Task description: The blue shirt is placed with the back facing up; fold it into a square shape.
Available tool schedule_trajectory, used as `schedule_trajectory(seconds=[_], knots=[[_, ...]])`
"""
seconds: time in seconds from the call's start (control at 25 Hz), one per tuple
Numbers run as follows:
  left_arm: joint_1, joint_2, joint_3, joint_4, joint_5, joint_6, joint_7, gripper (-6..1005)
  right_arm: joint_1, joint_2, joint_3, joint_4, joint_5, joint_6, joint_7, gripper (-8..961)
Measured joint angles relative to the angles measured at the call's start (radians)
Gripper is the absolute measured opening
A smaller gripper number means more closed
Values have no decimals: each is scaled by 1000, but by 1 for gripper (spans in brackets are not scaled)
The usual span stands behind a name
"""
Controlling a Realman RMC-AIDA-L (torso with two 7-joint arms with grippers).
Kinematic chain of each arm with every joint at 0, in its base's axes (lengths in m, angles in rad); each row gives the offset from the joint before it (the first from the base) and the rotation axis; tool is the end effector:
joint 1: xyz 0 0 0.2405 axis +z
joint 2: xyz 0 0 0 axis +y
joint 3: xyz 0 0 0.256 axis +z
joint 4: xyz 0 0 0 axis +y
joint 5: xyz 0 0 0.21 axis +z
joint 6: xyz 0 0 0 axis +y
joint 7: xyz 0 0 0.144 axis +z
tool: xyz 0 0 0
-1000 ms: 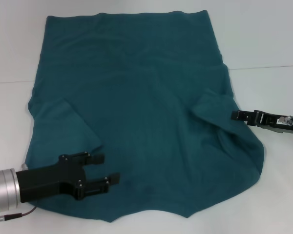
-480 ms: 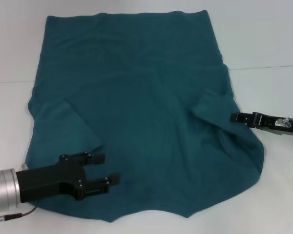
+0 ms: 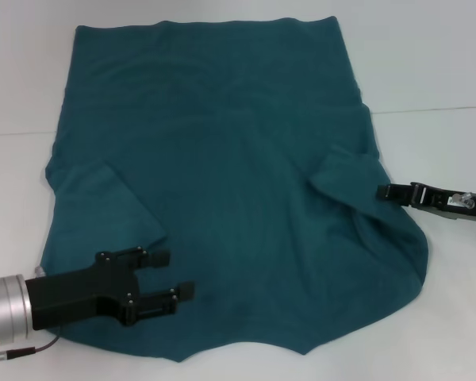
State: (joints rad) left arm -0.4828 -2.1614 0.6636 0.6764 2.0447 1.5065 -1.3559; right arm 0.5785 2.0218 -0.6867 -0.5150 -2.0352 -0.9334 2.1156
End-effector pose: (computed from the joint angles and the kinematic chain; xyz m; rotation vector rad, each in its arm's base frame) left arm -0.2675 0.3138 -0.0292 -2.6922 -0.6913 -0.6933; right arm 0.3319 0.3884 0.0166 -1.8893 1.5835 0.5672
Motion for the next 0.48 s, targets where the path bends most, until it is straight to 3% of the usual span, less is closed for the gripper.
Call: schedule_trajectory(seconds=[0.16,0.36,0.48], knots=[[2,0,0,0,0,0,0,753,-3,0,1,0,10,-5,-14,593],[3,0,1,-1,0,0,0,753,-3,0,0,2,10,-5,-17,359],[2,0,2,-1,0,0,0,753,-5,0,0,2,10,-4,-17,160]])
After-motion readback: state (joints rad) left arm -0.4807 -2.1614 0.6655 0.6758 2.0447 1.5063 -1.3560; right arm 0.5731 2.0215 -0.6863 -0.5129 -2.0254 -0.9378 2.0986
